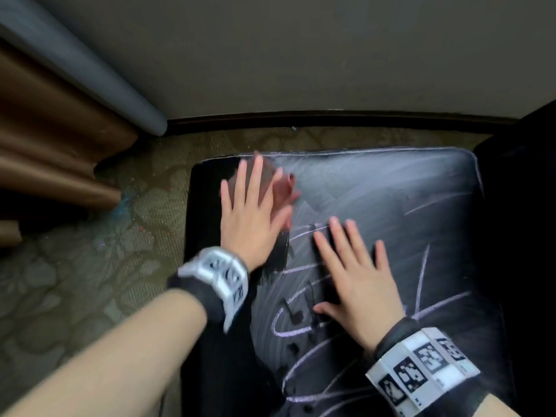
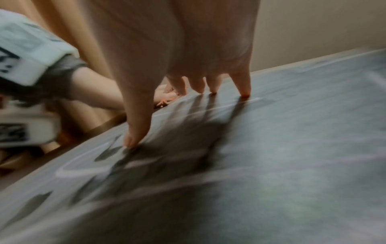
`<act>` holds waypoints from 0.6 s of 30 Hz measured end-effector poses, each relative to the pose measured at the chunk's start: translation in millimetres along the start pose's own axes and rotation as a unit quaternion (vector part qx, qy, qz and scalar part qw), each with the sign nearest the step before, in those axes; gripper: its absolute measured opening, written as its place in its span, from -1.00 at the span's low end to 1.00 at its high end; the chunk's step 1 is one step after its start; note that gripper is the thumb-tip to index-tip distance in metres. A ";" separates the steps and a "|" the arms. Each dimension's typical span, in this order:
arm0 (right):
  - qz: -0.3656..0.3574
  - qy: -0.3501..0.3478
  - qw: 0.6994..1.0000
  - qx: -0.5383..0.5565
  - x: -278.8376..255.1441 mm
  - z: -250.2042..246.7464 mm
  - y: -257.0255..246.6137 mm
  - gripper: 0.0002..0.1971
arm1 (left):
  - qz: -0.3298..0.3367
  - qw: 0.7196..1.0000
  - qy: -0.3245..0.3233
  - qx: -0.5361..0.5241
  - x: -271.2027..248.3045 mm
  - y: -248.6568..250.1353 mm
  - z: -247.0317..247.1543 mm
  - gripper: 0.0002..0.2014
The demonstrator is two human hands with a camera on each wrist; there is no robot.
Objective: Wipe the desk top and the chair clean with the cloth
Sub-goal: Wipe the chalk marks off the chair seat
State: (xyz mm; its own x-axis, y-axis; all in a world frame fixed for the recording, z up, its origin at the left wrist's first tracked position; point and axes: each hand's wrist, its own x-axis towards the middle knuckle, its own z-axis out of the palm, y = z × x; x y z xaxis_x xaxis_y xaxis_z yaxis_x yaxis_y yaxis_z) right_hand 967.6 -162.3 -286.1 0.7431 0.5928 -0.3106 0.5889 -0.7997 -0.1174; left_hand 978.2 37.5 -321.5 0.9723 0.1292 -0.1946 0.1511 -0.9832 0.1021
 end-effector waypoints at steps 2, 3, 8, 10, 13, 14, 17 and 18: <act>0.018 -0.011 1.000 -0.012 -2.1 -1.2 17.2 0.27 | -0.013 0.999 -0.035 -0.012 43.8 -2.6 -9.2 -0.26; 0.016 -0.020 1.000 -0.017 -3.0 -0.6 23.0 0.25 | -0.022 0.999 -0.042 -0.019 55.8 -0.6 -10.6 -0.23; 0.005 -0.012 1.000 0.024 -0.5 -3.9 31.0 -0.02 | -0.003 1.000 -0.001 0.013 10.1 40.1 1.1 -0.33; 0.029 0.053 0.994 0.094 6.4 -11.7 33.6 -0.32 | 0.053 0.998 -0.005 -0.025 -27.9 61.1 4.7 -0.33; 0.011 0.173 0.975 0.140 20.6 -22.0 24.7 -0.61 | 0.055 0.979 0.005 -0.197 -37.0 58.8 -8.6 -0.24; -0.013 0.188 0.973 0.133 25.2 -23.3 16.7 -0.59 | 0.029 0.955 0.007 -0.295 -29.2 49.6 -17.2 -0.23; -0.069 0.139 0.985 0.081 39.1 -15.8 -9.9 -0.47 | -0.054 0.922 0.033 -0.383 -1.7 10.2 -36.1 -0.23; -0.072 0.103 0.990 0.062 43.3 -9.5 -18.5 -0.44 | -0.070 0.941 0.022 -0.330 4.4 -3.1 -36.3 -0.25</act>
State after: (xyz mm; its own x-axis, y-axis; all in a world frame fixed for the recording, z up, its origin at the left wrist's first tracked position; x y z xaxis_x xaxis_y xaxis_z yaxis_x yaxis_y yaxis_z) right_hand 991.8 -121.0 -288.4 0.7114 0.6976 -0.0854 0.6588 -0.7041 -0.2650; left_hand 988.5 45.9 -287.3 0.9388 0.2711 -0.2126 0.3423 -0.6634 0.6654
